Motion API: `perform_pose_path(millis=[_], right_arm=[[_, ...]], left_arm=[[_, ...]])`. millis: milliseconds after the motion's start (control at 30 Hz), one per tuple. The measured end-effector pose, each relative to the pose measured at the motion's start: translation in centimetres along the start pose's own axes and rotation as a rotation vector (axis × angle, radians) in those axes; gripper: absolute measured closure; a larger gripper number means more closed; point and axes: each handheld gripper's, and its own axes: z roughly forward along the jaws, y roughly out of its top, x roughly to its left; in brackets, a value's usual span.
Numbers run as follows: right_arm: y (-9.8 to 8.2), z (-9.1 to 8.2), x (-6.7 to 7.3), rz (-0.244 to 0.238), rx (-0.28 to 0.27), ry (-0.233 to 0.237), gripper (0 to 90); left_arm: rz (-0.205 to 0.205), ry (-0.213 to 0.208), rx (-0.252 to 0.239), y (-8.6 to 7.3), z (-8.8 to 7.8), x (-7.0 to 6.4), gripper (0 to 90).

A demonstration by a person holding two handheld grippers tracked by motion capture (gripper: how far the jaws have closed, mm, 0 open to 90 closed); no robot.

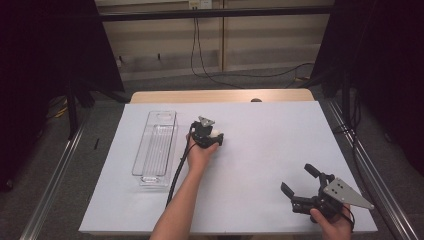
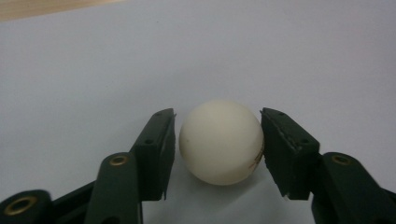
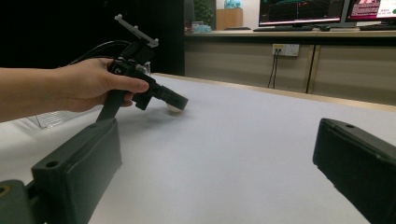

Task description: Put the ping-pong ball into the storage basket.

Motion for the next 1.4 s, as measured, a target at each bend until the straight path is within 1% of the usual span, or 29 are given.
perform_pose_path(millis=[100, 167, 200, 267, 333, 367, 400, 500, 533, 567, 667, 700, 733, 767, 833, 867, 933, 967, 1000, 1033, 1133, 1167, 1200, 1233, 1267, 1300, 1333, 1367, 1400], right_arm=[[0.0, 0.0, 0.0, 0.001, -0.005, -0.004, 0.7], [0.0, 0.0, 0.0, 0.001, -0.005, -0.006, 0.7], [0.0, 0.0, 0.0, -0.003, -0.004, -0.003, 0.7], [0.0, 0.0, 0.0, -0.002, 0.0, -0.002, 0.7], [0.0, 0.0, 0.0, -0.003, 0.0, -0.002, 0.7], [0.0, 0.0, 0.0, 0.0, -0.004, -0.003, 0.7], [0.0, 0.0, 0.0, 0.001, -0.005, -0.003, 0.7], [0.0, 0.0, -0.1, -0.001, -0.002, 0.0, 0.7], [0.0, 0.0, 0.0, 0.0, -0.004, -0.003, 0.7], [0.0, 0.0, -0.1, -0.001, -0.002, -0.001, 0.7], [0.0, 0.0, 0.0, 0.0, -0.004, -0.002, 0.7], [0.0, 0.0, 0.0, -0.002, -0.001, 0.0, 0.7], [0.0, 0.0, 0.0, 0.003, -0.004, -0.001, 0.7], [0.0, 0.0, 0.0, 0.004, -0.006, -0.006, 0.7], [0.0, 0.0, 0.0, 0.0, -0.001, 0.001, 0.7], [0.0, 0.0, 0.0, 0.001, -0.002, 0.002, 0.7], [0.0, 0.0, 0.0, 0.005, -0.004, -0.004, 0.7], [0.0, 0.0, 0.0, 0.004, -0.004, -0.004, 0.7], [0.0, 0.0, 0.0, 0.001, -0.001, 0.0, 0.7], [0.0, 0.0, 0.0, 0.005, -0.004, -0.004, 0.7], [0.0, 0.0, 0.0, -0.002, -0.002, 0.003, 0.7], [0.0, 0.1, 0.1, -0.001, -0.007, -0.001, 0.7], [0.0, 0.1, 0.1, -0.002, -0.004, -0.001, 0.7], [0.0, 0.1, 0.1, -0.003, -0.004, 0.0, 0.7], [0.0, 0.1, 0.1, -0.003, -0.003, 0.003, 0.7], [0.0, 0.1, 0.1, -0.001, -0.007, 0.002, 0.7], [0.0, 0.1, 0.1, -0.005, -0.003, 0.002, 0.7], [0.0, 0.1, 0.1, -0.005, -0.005, 0.002, 0.7], [0.0, 0.1, 0.1, -0.006, -0.006, 0.001, 0.7]], left_arm=[[0.004, -0.003, 0.012, 0.0, -0.1, 0.2, 50.7], [-0.012, -0.005, 0.006, 0.0, -0.1, 0.2, 51.0], [-0.007, -0.008, 0.014, 0.0, -0.2, 0.2, 51.1], [-0.026, -0.008, 0.004, 0.0, -0.2, 0.1, 51.1], [-0.001, -0.01, 0.024, 0.0, -0.4, 0.3, 51.1], [-0.008, -0.005, 0.021, 0.0, -0.5, 0.2, 51.1], [-0.028, -0.004, 0.007, 0.0, -0.5, 0.1, 51.1], [-0.001, -0.007, 0.022, 0.2, -0.9, 0.3, 51.1], [-0.002, -0.012, 0.02, 0.2, -1.0, 0.3, 51.2], [-0.014, -0.008, 0.014, 0.2, -1.0, 0.1, 51.1], [-0.011, -0.016, 0.011, 0.2, -1.3, 0.2, 51.2], [-0.013, -0.005, 0.011, 0.2, -1.4, 0.2, 51.2], [-0.02, -0.017, 0.005, 0.2, -1.5, 0.3, 51.1], [-0.019, -0.012, 0.012, 0.2, -1.7, 0.3, 51.2], [-0.017, -0.013, 0.01, 0.2, -1.9, 0.4, 51.2], [-0.035, -0.012, -0.002, 0.3, -1.9, 0.3, 51.2], [-0.016, -0.012, 0.012, 0.3, -2.3, 0.5, 51.2], [-0.037, -0.008, -0.004, 0.3, -2.3, 0.4, 51.2], [-0.029, -0.008, 0.006, 0.4, -2.5, 0.4, 51.2], [-0.045, -0.017, -0.009, 0.4, -2.5, 0.4, 51.2], [-0.033, -0.018, 0.001, 0.5, -3.0, 0.5, 51.2], [-0.049, -0.02, -0.017, 0.5, -3.0, 0.4, 51.2], [-0.05, -0.007, -0.012, 0.5, -3.2, 0.4, 51.2], [-0.036, -0.014, -0.004, 0.5, -3.3, 0.4, 51.2], [-0.051, -0.014, -0.013, 0.5, -3.3, 0.3, 51.2], [-0.056, -0.014, -0.014, 0.5, -3.4, 0.3, 51.2], [-0.041, -0.018, -0.007, 0.6, -3.6, 0.4, 51.2], [-0.036, -0.018, -0.006, 0.6, -3.7, 0.4, 51.2], [-0.051, -0.021, -0.016, 0.6, -3.7, 0.3, 51.2]])
